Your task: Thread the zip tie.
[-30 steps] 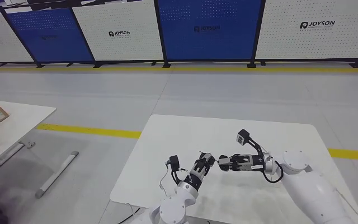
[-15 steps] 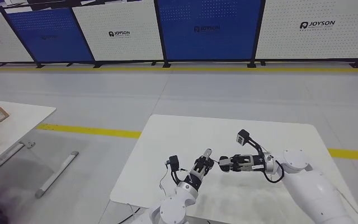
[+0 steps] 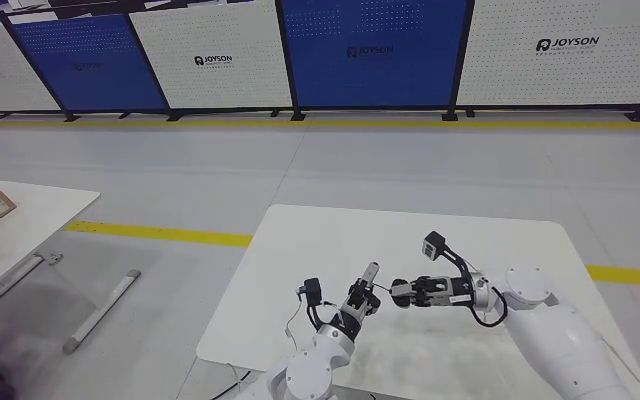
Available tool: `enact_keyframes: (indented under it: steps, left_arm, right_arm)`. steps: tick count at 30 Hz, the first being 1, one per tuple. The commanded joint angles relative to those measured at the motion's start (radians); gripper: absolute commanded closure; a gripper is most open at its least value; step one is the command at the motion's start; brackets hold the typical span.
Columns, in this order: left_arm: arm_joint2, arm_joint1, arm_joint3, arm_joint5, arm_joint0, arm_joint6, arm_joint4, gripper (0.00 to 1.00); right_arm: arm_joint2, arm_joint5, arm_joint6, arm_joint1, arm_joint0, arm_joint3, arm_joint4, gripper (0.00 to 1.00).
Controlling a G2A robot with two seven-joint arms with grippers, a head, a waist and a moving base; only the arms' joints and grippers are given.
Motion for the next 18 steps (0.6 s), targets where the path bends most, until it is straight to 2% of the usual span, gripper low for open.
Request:
enact_keyframes:
  steps: [1, 5, 8, 18]
  left_arm:
    - [-0.023, 0.006, 0.006, -0.018, 0.005, -0.051, 0.014, 0.0]
    - [-0.065, 0.023, 0.015, -0.053, 0.021, -0.172, 0.088, 0.0]
    - [-0.095, 0.037, 0.01, -0.053, 0.043, -0.261, 0.136, 0.0]
    - [-0.095, 0.037, 0.01, -0.053, 0.043, -0.261, 0.136, 0.0]
  right_arm:
    - [0.006, 0.013, 0.006, 0.006, -0.006, -0.019, -0.005, 1.0]
    - [-0.005, 0.046, 0.006, 0.029, -0.006, -0.051, -0.001, 1.0]
    - [-0.01, 0.073, 0.006, 0.044, -0.001, -0.061, 0.012, 1.0]
    - [-0.011, 0.074, 0.006, 0.045, -0.001, -0.061, 0.015, 1.0]
